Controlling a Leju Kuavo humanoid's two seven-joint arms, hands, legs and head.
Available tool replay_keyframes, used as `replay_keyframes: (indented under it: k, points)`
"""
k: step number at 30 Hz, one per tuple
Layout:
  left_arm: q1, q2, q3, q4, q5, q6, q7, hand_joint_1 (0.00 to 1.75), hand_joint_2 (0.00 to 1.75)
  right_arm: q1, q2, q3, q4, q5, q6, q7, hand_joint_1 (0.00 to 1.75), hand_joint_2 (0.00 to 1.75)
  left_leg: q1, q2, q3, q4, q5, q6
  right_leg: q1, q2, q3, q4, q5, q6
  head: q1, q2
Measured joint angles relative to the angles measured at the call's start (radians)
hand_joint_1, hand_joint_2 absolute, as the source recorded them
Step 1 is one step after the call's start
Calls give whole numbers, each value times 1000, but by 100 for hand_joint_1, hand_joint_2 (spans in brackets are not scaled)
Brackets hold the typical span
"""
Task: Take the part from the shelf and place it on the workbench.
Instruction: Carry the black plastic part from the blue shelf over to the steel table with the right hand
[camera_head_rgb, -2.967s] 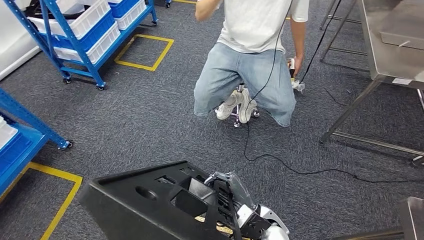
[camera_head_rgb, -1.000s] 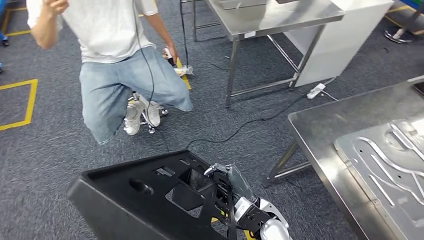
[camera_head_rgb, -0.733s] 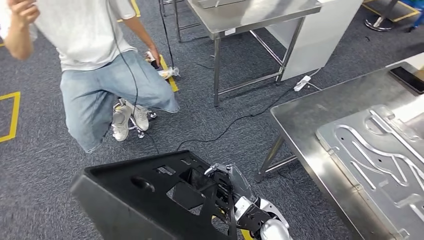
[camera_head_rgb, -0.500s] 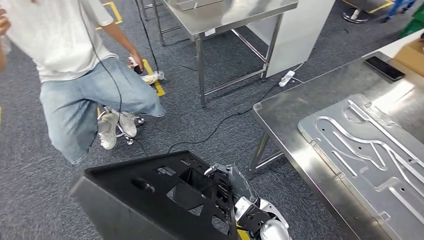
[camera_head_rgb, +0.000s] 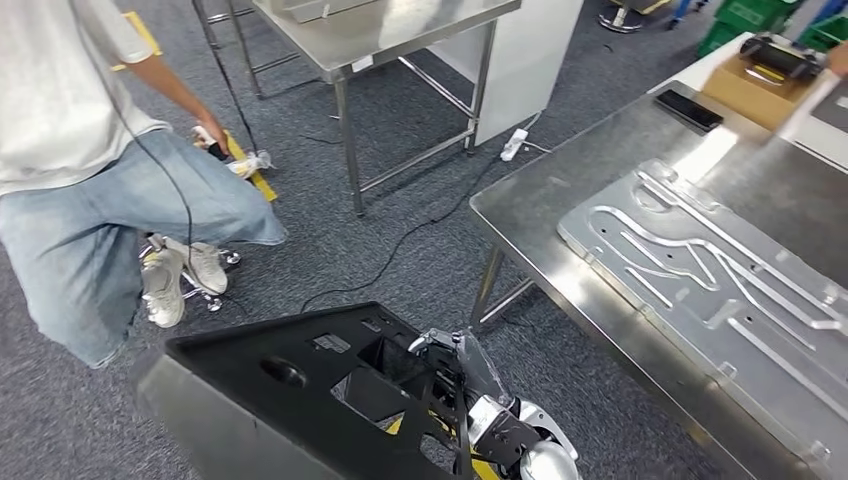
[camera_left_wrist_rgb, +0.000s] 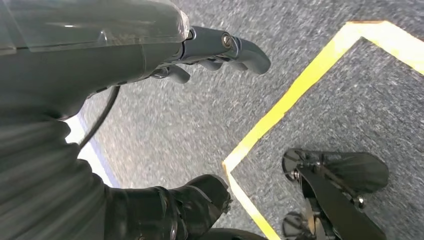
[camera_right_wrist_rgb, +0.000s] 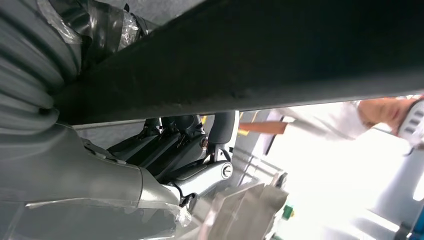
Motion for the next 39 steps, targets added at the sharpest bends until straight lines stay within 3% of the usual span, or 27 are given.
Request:
replay_keyframes:
  k: [1,2,4,5,6,8,10,12,14,15,16,17,19,21,22,23,25,27,29,30,31,32,33,35,37,39]
  points:
    - [-1,0,0,0,0,0,0,0,175,1,0,0,0,0,0,1,175,175,-1,12,1,0,-1,0,0,-3,15,-23,20,-1,0,0]
    - [-2,0,0,0,0,0,0,0,175,1,0,0,0,0,0,1,175,175,-2,23,2,0,-2,0,1,-11,49,-82,53,-5,0,0]
    - [-3,-1,0,0,0,-2,0,0,175,0,0,0,-1,1,0,1,175,175,-6,42,6,1,-5,-4,10,-53,122,-217,99,-19,0,0]
    - [-3,-1,0,0,-1,-3,0,0,175,-1,0,0,-1,1,-1,1,175,175,-8,50,7,1,-6,-8,16,-69,143,-259,109,-26,0,0]
    - [-4,-1,0,0,-1,-4,0,0,175,-1,0,0,-2,1,-1,2,175,175,-9,58,8,1,-7,-12,21,-78,149,-276,108,-31,0,0]
    - [-6,-2,0,0,-1,-5,0,0,175,0,-1,0,-3,1,-2,2,175,175,-10,73,11,-2,-9,-22,21,-59,148,-282,113,-40,0,0]
    - [-8,-1,0,0,-2,-5,-1,0,175,0,-1,0,-5,1,-2,3,175,175,-8,45,6,20,-31,-34,12,-39,153,-295,122,-49,-1,0]
    - [-6,-1,1,0,-2,-5,0,0,175,-1,0,0,-6,2,-2,3,175,175,-4,-7,-34,117,-88,-43,6,-21,154,-302,128,-56,-2,0]
    - [-3,-1,1,0,-2,-6,0,0,175,0,2,0,-5,2,-2,4,175,175,0,-25,-90,239,-138,-50,5,1,151,-300,129,-58,-2,0]
    - [-1,-1,1,0,-2,-6,0,0,175,2,2,0,-4,2,-2,4,175,175,1,-25,-103,266,-139,-53,5,14,151,-298,130,-58,-2,0]
    - [0,-1,1,0,-3,-6,0,0,175,3,2,0,-4,2,-2,4,175,175,3,-26,-99,255,-120,-55,4,27,150,-295,129,-57,-2,0]
    - [1,-1,1,0,-3,-5,0,0,175,3,2,0,-3,2,-2,5,175,175,6,-30,-79,210,-86,-56,2,40,150,-291,128,-55,-2,0]
    - [3,0,2,0,-4,-5,0,0,175,3,2,0,-3,2,-2,5,175,175,13,-72,-25,83,-29,-58,0,64,144,-276,122,-45,-2,0]
    - [3,0,2,0,-4,-4,0,0,175,2,2,0,-3,2,-2,5,175,175,16,-111,-1,24,-14,-53,-1,85,130,-264,120,-31,-2,0]
    - [1,0,2,0,-4,-4,0,0,175,3,2,0,-3,2,-2,6,175,175,13,-112,-1,22,-16,-49,-1,96,125,-262,122,-25,-1,0]
    - [0,0,2,0,-4,-4,0,0,175,4,2,0,-3,2,-2,6,175,175,13,-101,-1,22,-14,-42,-3,105,121,-264,125,-18,-1,0]
    - [-1,-1,2,0,-4,-4,1,0,175,5,2,0,-4,2,-2,6,175,175,14,-76,3,14,-8,-27,-1,76,110,-246,113,-8,0,0]
    - [1,-1,2,0,-4,-4,1,0,175,3,2,0,-4,2,-3,5,175,175,13,-49,4,8,-5,-14,0,19,69,-158,62,-1,2,0]
    - [3,-1,2,0,-4,-4,1,0,175,4,1,0,-3,2,-3,6,175,175,9,-23,4,8,-6,-8,-3,0,7,-31,8,4,2,0]
    - [3,-1,2,0,-4,-4,1,0,175,5,1,0,-3,2,-3,6,175,175,8,-10,4,8,-7,-7,-4,-1,-10,5,2,5,2,0]
    - [2,-1,2,0,-4,-4,1,0,175,6,1,0,-2,2,-3,6,175,175,7,2,5,8,-9,-7,-4,-2,-10,4,15,4,2,0]
    - [1,-1,2,0,-4,-4,1,0,175,7,1,0,-2,2,-3,6,175,175,6,14,8,8,-10,-8,-3,-7,12,-37,44,2,2,0]
    - [0,-1,2,0,-4,-4,2,0,175,6,1,0,-3,2,-3,6,175,175,6,23,11,8,-13,-9,-1,-21,48,-106,80,-4,2,0]
    - [-1,-3,2,0,-4,-5,2,0,175,4,1,0,-3,2,-3,6,175,175,2,40,16,8,-18,-15,11,-66,113,-230,121,-19,2,0]
    - [-1,-4,2,0,-4,-6,2,0,175,3,0,0,-4,2,-3,6,175,175,-1,57,20,8,-21,-24,22,-82,128,-268,122,-30,2,0]
    - [-3,-4,2,0,-4,-6,2,0,175,3,0,0,-4,2,-3,6,175,175,-2,70,25,7,-26,-34,19,-59,128,-276,127,-36,2,0]
